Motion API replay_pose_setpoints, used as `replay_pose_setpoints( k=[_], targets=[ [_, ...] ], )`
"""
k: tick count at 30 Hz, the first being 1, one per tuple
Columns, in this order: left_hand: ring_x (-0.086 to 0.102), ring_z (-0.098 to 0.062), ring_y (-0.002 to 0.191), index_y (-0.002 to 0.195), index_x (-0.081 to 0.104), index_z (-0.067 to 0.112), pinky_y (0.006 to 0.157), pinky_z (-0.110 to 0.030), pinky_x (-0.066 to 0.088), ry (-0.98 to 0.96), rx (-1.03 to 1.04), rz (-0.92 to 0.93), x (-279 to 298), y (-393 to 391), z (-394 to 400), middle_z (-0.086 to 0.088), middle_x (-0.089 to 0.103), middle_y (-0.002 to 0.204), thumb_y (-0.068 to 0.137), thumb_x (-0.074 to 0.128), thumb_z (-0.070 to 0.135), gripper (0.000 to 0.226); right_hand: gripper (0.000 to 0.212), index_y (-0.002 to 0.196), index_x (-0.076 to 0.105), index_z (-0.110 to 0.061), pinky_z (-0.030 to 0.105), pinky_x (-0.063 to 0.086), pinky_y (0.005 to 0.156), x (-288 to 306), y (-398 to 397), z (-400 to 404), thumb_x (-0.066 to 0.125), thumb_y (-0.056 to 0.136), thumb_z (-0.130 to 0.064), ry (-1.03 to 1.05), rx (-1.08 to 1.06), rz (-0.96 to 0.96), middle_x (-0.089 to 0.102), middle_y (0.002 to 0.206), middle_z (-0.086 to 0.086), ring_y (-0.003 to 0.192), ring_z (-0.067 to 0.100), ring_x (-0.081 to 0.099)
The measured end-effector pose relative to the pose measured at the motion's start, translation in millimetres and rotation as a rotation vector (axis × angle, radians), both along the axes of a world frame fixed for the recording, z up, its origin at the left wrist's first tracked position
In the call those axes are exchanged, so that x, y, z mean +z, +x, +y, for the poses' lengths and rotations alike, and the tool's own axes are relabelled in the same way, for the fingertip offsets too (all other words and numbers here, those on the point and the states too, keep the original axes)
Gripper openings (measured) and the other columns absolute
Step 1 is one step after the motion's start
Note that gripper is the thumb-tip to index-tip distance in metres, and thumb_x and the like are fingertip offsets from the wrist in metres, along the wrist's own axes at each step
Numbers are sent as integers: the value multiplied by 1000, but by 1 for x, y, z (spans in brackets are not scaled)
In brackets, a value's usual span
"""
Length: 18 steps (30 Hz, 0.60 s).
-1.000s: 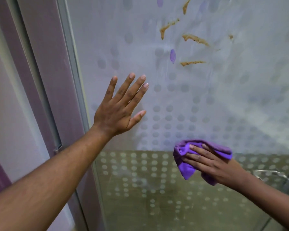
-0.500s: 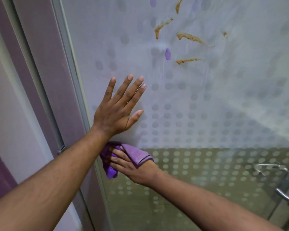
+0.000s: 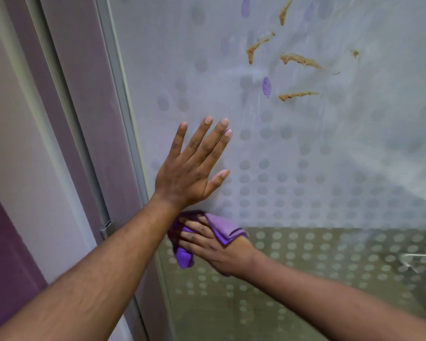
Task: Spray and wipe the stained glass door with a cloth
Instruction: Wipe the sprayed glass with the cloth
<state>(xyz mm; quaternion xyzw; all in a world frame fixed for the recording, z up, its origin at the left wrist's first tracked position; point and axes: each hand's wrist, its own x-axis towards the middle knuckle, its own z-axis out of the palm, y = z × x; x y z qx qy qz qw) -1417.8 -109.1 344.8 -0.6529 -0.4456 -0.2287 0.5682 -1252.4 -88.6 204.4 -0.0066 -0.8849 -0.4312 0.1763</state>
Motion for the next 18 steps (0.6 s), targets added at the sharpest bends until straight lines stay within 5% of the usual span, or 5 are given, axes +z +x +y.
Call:
replay_pose_setpoints(
  k=[2,5,10,14,18],
  targets=[
    [9,-27,166,171,10,14,134,-58,2,-1,-11,0,0,-2,-2,-2,8,179,112,32,52,74,45,140,67,-11,54,30,124,-5,-13,-8,48,100,-8,-104,54,8,60,151,9,145,33,50],
    [9,-27,167,171,12,14,134,-58,3,-5,-26,0,2,-5,-3,-3,4,179,112,32,51,73,43,148,53,4,49,31,126,-16,14,0,52,105,2,-271,142,-77,46,160,20,152,34,39],
    [12,-29,167,171,15,12,134,-58,2,20,-26,9,0,-7,-1,-4,6,181,111,33,50,73,45,152,53,-11,41,29,127,-39,139,29,39,110,-9,-161,-6,-56,43,164,5,154,21,38],
    [17,-32,166,170,23,12,133,-63,7,20,-38,109,-2,-8,0,-7,14,180,109,39,51,73,70,159,40,-23,44,3,132,-16,217,45,50,91,-14,-59,-234,210,38,167,-5,161,21,17],
    [30,-30,161,167,34,20,129,-63,19,-139,-162,544,-2,-6,-5,-3,29,176,108,45,52,68,72,163,30,-26,49,-3,131,20,182,39,52,95,-24,-251,-331,745,26,170,-4,164,27,2]
  ],
)
